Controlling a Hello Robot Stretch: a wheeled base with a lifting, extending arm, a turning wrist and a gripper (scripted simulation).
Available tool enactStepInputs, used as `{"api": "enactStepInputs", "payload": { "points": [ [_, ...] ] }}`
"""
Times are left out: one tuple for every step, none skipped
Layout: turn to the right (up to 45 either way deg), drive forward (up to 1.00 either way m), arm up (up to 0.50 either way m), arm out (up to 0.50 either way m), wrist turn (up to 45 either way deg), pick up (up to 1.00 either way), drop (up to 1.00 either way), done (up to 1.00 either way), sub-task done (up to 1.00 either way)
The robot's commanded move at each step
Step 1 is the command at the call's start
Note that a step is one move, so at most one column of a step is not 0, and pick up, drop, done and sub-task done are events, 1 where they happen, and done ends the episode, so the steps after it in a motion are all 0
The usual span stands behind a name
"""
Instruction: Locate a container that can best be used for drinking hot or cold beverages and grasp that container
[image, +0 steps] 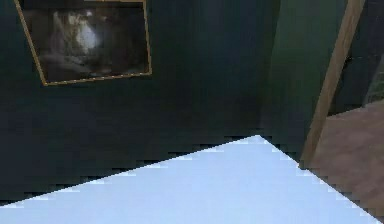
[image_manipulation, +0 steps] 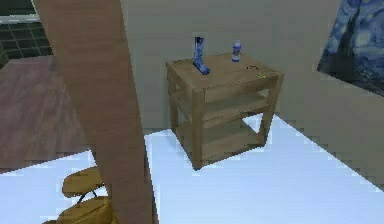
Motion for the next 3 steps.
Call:
{"api": "enactStepInputs", "payload": {
  "points": [
    [0.0, 0.60, 0.00, 0.00, 0.0, 0.00, 0.00, 0.00, 0.00],
    [15.0, 0.00, 0.00, 0.00, 0.0, 0.00, 0.00, 0.00, 0.00],
    [0.0, 0.30, 0.00, 0.00, 0.0, 0.00, 0.00, 0.00, 0.00]
  ]
}}
